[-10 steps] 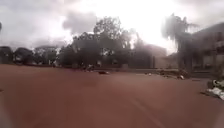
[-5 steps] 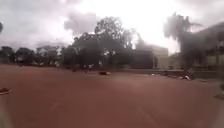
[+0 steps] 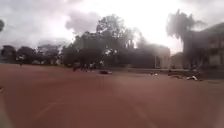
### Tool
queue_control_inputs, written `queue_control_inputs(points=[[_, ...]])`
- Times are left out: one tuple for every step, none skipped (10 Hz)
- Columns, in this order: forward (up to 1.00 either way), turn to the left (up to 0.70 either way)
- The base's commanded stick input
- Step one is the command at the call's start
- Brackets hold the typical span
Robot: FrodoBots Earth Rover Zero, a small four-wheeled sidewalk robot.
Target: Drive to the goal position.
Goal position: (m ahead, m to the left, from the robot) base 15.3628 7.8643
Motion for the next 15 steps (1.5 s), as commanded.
queue_control_inputs(points=[[0.85,0.00],[0.85,0.00],[0.85,0.00],[0.85,0.00],[0.85,0.00],[0.85,0.00],[0.85,0.00],[0.85,0.00],[0.85,0.00],[0.85,0.00],[0.85,0.00],[0.85,0.00],[0.85,0.00],[0.85,0.00],[0.85,0.18]])
